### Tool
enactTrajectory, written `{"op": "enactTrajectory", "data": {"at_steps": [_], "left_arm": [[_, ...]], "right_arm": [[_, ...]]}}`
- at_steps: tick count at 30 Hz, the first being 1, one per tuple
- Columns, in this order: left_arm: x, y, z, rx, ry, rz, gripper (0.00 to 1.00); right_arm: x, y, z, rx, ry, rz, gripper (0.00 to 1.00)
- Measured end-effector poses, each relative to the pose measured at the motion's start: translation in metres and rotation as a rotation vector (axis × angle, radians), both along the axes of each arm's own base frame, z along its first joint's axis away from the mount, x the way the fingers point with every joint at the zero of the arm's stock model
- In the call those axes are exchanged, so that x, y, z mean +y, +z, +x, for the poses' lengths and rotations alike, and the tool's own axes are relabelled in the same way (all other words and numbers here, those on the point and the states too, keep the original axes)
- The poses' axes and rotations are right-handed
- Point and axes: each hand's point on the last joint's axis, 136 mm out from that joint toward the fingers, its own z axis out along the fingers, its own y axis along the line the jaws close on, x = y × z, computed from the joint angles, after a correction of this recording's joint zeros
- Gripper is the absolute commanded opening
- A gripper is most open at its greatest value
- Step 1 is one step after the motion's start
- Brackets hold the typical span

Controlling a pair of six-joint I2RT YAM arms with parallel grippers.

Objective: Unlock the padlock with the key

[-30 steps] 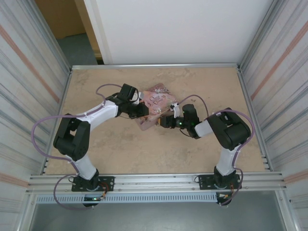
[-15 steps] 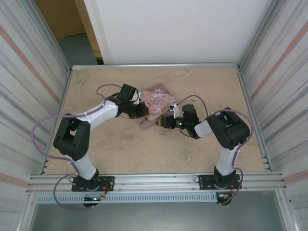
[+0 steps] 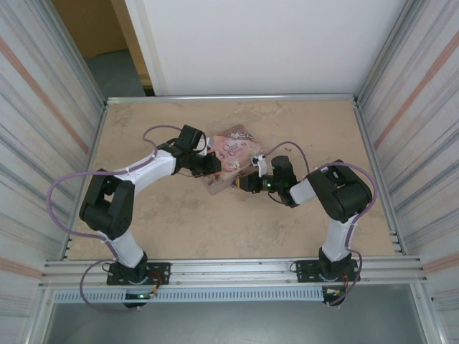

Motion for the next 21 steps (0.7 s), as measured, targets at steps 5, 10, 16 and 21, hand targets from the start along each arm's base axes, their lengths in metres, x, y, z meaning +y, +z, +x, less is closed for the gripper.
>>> {"op": "enactTrajectory", "data": {"at_steps": [5, 10, 16, 21], "left_arm": [[0.0001, -0.0002, 0.0000, 0.000, 0.000, 0.000, 0.11], [0.0002, -0.0005, -0.0002, 0.001, 0.000, 0.001, 0.11], [0.0012, -0.0012, -0.0005, 0.001, 0.003, 0.002, 0.11], [0.0017, -0.0010, -0.0004, -0.007, 0.005, 0.002, 0.11]], "right_arm": [[-0.0008, -0.0015, -0.0014, -0.014, 0.006, -0.008, 0.19], [-0.0013, -0.0032, -0.0019, -0.008, 0.005, -0.011, 0.12], [-0.0016, -0.0039, -0.0022, -0.002, 0.004, -0.010, 0.02], [-0.0024, -0.0039, -0.0024, -0.008, 0.000, -0.008, 0.00]]}}
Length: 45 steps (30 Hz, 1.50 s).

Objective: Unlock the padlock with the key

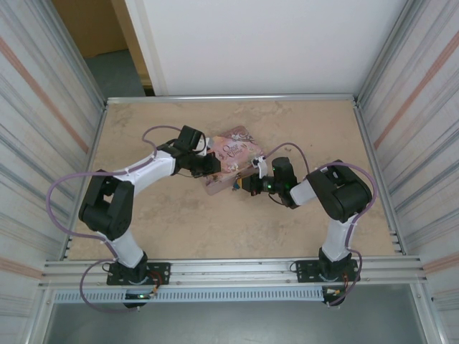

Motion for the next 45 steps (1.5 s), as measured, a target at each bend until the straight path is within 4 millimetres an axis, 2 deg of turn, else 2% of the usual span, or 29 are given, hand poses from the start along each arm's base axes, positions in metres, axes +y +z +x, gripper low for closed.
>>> {"op": "enactTrajectory", "data": {"at_steps": [9, 18, 24, 45], "left_arm": [[-0.002, 0.000, 0.000, -0.009, -0.002, -0.006, 0.11], [-0.011, 0.000, -0.012, -0.022, -0.022, -0.012, 0.11], [-0.018, 0.000, -0.020, -0.020, -0.033, -0.022, 0.11], [-0.020, 0.000, -0.021, -0.045, -0.032, -0.041, 0.10]], "right_arm": [[-0.005, -0.001, 0.000, 0.020, -0.043, 0.020, 0.00], [-0.013, -0.001, -0.004, 0.119, -0.124, 0.075, 0.00], [-0.018, -0.001, 0.001, 0.200, -0.195, 0.124, 0.00], [-0.025, -0.001, 0.012, 0.312, -0.300, 0.218, 0.00]]}}
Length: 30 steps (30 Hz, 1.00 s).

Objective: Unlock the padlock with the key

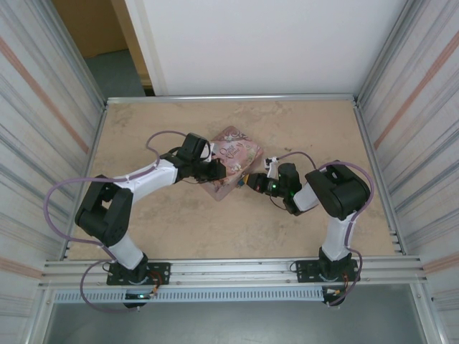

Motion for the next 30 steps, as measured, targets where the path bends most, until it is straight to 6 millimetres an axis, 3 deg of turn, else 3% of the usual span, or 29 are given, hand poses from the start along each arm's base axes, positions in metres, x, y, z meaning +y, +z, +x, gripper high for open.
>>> {"op": "enactTrajectory", "data": {"at_steps": [19, 30], "left_arm": [[0.006, 0.000, -0.002, -0.011, 0.009, -0.007, 0.10], [0.016, -0.001, -0.003, 0.003, 0.030, 0.002, 0.10]], "right_arm": [[-0.002, 0.002, 0.003, 0.095, -0.051, 0.070, 0.00], [-0.018, 0.026, 0.024, 0.021, -0.129, 0.112, 0.00]]}}
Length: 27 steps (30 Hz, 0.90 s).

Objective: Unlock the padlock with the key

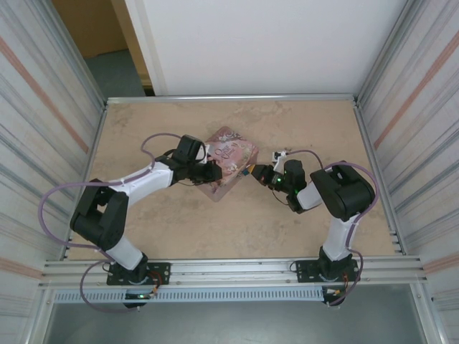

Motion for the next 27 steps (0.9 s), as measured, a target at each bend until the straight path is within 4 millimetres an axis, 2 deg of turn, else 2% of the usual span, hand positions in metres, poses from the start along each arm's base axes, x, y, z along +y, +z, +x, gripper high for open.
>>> {"op": "enactTrajectory", "data": {"at_steps": [5, 13, 20, 25, 27], "left_arm": [[0.007, 0.000, 0.001, 0.012, 0.016, 0.000, 0.10], [0.031, 0.000, 0.013, 0.033, 0.070, -0.004, 0.13], [0.043, 0.002, 0.020, 0.033, 0.088, -0.010, 0.19], [0.044, 0.008, 0.021, 0.004, 0.074, -0.007, 0.33], [0.047, 0.011, 0.021, -0.012, 0.080, 0.003, 0.34]], "right_arm": [[-0.005, 0.003, 0.001, -0.008, -0.022, -0.006, 0.00], [-0.011, 0.028, -0.005, -0.076, -0.013, -0.062, 0.00], [-0.021, 0.041, -0.012, -0.112, -0.011, -0.153, 0.00], [-0.026, 0.041, -0.022, -0.111, 0.014, -0.229, 0.00], [-0.028, 0.044, -0.024, -0.117, 0.018, -0.257, 0.00]]}}
